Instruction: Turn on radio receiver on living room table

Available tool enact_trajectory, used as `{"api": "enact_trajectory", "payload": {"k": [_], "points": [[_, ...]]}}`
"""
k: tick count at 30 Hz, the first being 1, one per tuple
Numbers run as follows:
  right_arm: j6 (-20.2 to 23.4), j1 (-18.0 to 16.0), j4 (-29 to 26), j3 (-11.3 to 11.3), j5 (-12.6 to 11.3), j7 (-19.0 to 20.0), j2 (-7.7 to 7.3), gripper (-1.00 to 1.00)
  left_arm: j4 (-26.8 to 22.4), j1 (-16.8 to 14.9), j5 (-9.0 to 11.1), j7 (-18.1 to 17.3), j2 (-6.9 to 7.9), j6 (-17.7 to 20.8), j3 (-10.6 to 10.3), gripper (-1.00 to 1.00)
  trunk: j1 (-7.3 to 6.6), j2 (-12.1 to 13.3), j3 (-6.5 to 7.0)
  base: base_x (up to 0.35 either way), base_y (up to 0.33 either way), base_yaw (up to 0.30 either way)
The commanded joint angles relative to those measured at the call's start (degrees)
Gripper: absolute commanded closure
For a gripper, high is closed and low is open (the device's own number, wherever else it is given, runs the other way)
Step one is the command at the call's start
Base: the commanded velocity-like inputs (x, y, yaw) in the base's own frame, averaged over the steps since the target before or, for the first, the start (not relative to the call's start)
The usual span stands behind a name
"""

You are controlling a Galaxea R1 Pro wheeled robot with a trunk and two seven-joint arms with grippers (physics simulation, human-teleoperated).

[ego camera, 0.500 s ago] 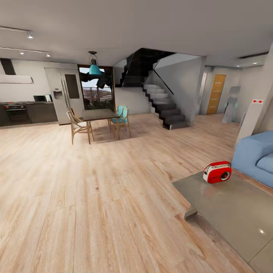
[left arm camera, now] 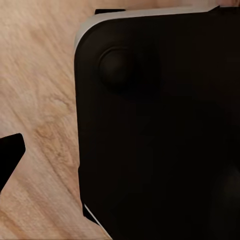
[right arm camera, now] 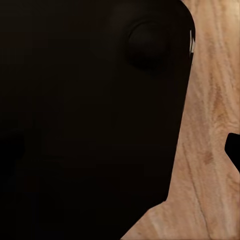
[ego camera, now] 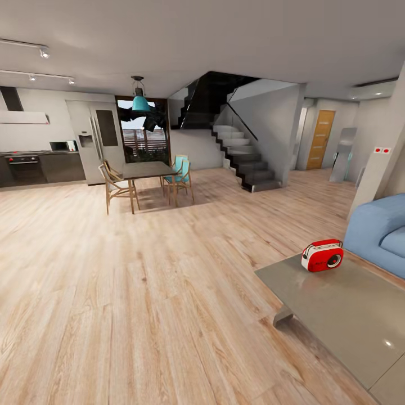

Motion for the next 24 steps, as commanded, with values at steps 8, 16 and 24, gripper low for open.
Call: {"api": "enact_trajectory", "payload": {"k": [8, 16, 24], "points": [[-0.1, 0.0, 0.0, 2.6, 0.0, 0.0, 0.09, -1.0, 0.0, 0.0, 0.0, 0.0, 0.02, -0.6, -0.1, -1.0, 0.0, 0.0, 0.0, 0.0, 0.0, 0.0], [-0.1, 0.0, 0.0, 5.2, 0.0, 0.0, 0.09, -1.0, 0.0, 0.0, 0.0, 0.0, 0.04, -0.7, -0.1, -1.0, 0.0, 0.0, 0.0, 0.0, 0.0, 0.0], [-0.1, 0.0, 0.0, 14.8, 0.0, 0.0, 0.08, -1.0, 0.0, 0.0, 0.0, 0.0, 0.0, -0.7, 0.0, -1.0, 0.0, 0.0, 0.0, 0.0, 0.0, 0.0]]}}
